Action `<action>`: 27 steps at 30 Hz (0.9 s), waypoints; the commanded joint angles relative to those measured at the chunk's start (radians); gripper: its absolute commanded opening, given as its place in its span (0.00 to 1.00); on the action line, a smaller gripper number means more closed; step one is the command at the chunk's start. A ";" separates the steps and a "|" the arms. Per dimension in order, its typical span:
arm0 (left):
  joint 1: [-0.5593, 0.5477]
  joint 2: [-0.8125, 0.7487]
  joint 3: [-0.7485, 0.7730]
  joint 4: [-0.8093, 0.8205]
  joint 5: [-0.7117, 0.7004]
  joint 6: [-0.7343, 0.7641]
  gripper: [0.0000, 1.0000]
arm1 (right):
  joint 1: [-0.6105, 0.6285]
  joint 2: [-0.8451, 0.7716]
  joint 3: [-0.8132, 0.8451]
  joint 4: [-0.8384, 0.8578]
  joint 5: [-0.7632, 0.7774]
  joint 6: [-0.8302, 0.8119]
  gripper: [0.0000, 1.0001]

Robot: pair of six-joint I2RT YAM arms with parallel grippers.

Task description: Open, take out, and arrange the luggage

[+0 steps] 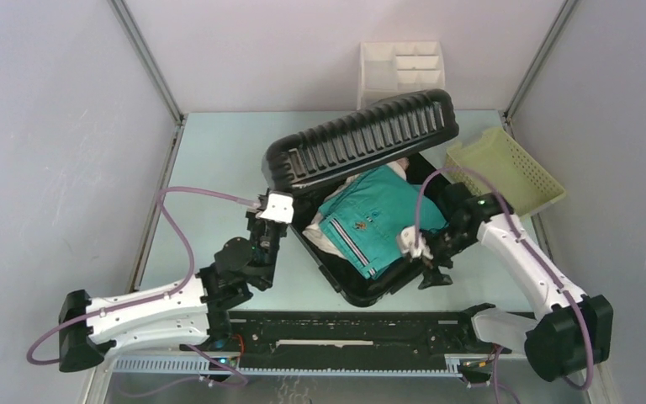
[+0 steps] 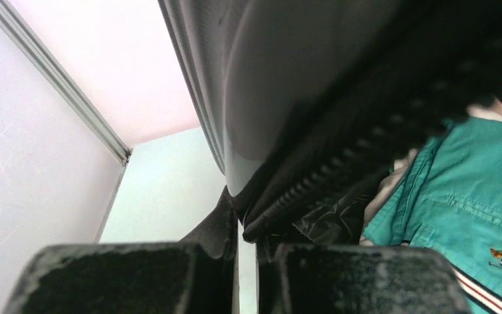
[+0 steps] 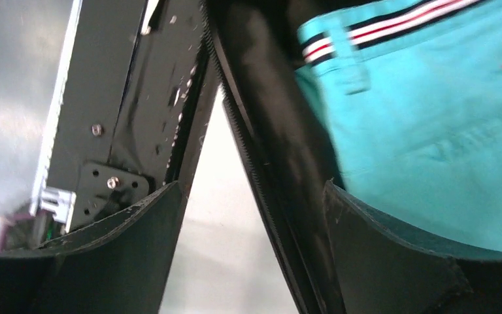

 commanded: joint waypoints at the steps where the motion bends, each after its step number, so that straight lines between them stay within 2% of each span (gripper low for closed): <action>1: 0.040 -0.105 0.125 -0.050 0.012 -0.084 0.00 | 0.173 -0.017 -0.097 0.195 0.230 -0.001 0.88; 4: 0.059 -0.137 0.130 -0.110 0.014 -0.124 0.00 | 0.254 0.006 -0.132 0.252 0.275 0.051 0.84; 6: 0.066 -0.161 0.132 -0.143 0.006 -0.142 0.00 | 0.310 0.025 -0.144 0.268 0.306 0.075 0.78; 7: 0.067 -0.176 0.133 -0.159 0.000 -0.149 0.00 | 0.337 0.036 -0.147 0.274 0.317 0.095 0.68; 8: 0.068 -0.198 0.133 -0.179 -0.009 -0.155 0.00 | 0.366 0.046 -0.147 0.278 0.326 0.107 0.62; 9: 0.069 -0.217 0.134 -0.195 -0.021 -0.159 0.00 | 0.394 0.053 -0.147 0.279 0.335 0.122 0.46; 10: 0.069 -0.238 0.137 -0.212 -0.037 -0.161 0.00 | 0.426 0.056 -0.147 0.283 0.344 0.137 0.36; 12: 0.071 -0.283 0.136 -0.249 -0.069 -0.159 0.00 | 0.478 0.047 -0.147 0.296 0.344 0.168 0.24; 16: 0.100 -0.378 0.127 -0.303 -0.143 -0.130 0.00 | 0.586 0.022 -0.147 0.339 0.342 0.215 0.11; 17: 0.117 -0.404 0.125 -0.316 -0.150 -0.126 0.00 | 0.609 0.021 -0.147 0.351 0.346 0.221 0.01; 23: 0.285 -0.501 0.125 -0.400 -0.148 -0.121 0.00 | 0.714 0.055 -0.126 0.416 0.360 0.229 0.00; 27: 0.455 -0.499 0.140 -0.446 -0.086 -0.145 0.00 | 0.715 0.111 -0.088 0.429 0.391 0.204 0.00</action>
